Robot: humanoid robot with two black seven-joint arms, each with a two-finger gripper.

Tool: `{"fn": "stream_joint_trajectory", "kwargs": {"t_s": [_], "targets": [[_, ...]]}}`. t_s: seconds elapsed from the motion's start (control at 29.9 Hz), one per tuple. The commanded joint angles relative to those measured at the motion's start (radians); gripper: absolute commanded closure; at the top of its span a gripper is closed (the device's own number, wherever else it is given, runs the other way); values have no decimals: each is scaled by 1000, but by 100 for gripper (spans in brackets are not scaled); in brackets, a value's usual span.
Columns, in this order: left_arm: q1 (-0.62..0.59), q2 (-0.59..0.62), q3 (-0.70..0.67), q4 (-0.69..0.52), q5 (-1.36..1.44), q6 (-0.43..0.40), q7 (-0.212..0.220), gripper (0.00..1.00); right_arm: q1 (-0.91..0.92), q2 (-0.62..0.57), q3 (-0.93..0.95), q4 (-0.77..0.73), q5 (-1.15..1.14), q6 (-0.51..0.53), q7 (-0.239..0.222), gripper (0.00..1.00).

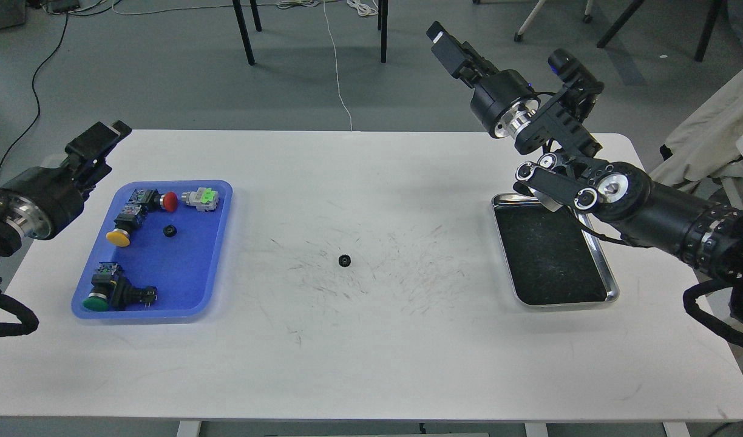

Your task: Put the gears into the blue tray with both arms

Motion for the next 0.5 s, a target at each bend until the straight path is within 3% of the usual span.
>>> {"fn": "stream_joint_trajectory", "kwargs": {"t_s": [0.0,0.2,0.3,0.47], "targets": [[-17,0,9,59,152,-15,-6,2,3,0,-2,3,0,2,0,16],[-57,-2,9,67,301,-47,-7,2,18,0,-3,8,3,12,-3,16],[-68,-29,10,67,354,-74,-4,2,49,-20,-8,16,63,40,-40,16],[-98,-83,38,68,405,-120,2,2,72,-73,-14,25,137,69,-48,13]]}}
